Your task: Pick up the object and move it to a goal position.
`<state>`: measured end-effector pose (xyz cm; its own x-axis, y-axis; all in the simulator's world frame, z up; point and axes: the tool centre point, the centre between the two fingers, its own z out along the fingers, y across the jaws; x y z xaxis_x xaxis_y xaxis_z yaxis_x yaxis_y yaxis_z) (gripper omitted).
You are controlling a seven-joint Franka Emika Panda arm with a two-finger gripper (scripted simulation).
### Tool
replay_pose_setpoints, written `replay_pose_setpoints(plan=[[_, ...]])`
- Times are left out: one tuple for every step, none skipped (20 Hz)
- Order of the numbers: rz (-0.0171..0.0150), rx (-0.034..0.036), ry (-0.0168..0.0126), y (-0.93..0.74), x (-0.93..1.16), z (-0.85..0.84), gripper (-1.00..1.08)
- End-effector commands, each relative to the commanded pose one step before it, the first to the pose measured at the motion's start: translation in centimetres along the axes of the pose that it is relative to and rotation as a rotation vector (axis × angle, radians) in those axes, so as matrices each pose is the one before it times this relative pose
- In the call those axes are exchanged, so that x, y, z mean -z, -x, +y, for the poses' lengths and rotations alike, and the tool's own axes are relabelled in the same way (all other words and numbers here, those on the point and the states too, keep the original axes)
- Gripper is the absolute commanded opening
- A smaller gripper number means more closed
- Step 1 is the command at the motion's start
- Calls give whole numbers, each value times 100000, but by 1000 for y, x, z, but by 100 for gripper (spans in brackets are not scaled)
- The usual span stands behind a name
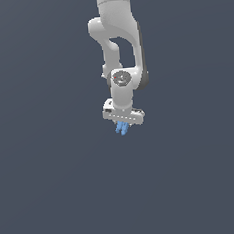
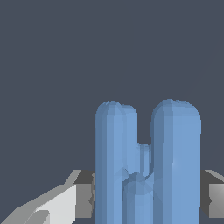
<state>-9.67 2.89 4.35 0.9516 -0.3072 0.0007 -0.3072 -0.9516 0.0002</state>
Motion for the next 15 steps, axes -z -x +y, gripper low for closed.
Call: replay_pose_setpoints(plan=[[54,137,-45,389,567,-1089,-100],[0,0,0,204,297,-558,-100],[-35,19,28,228,309,-634,-100],[0,0,0,247,367,-689,-100],[0,0,0,243,365,-685,-100],[0,0,0,218,330,-621,-100],[0,0,0,191,296,-558,-100],[-46,29,43,168,231,-512,-100],[0,0,0,137,228,-433,-100],[0,0,0,110,193,-371,-100],[0,0,0,84,159,-308,-100],[0,0,0,59,124,-244,-100],[0,0,0,37,89,-178,-100],[0,0,0,20,53,-108,-100],[0,0,0,6,17,-36,-100]])
